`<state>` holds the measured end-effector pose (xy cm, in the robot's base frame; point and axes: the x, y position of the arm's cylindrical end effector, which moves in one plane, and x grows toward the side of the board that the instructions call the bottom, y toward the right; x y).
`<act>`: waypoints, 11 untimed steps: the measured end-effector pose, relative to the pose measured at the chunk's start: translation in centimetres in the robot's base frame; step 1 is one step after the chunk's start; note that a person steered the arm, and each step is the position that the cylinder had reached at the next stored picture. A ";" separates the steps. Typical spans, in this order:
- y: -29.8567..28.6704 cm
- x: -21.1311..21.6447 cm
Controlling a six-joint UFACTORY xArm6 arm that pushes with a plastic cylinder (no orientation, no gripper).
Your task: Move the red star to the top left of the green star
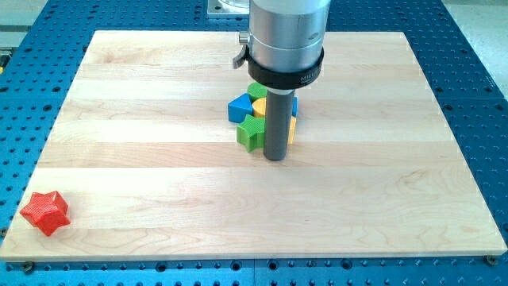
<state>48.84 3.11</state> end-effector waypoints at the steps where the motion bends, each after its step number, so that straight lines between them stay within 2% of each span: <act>1: -7.4 5.8; 2: -20.3 9.8; 3: -27.2 13.0; 4: -29.6 10.8; 5: -26.3 6.3; 6: -24.8 4.0; 7: -25.8 6.4; 8: -28.2 2.2; 9: -25.4 -0.8; 10: -27.6 -4.3; 11: -26.7 -7.1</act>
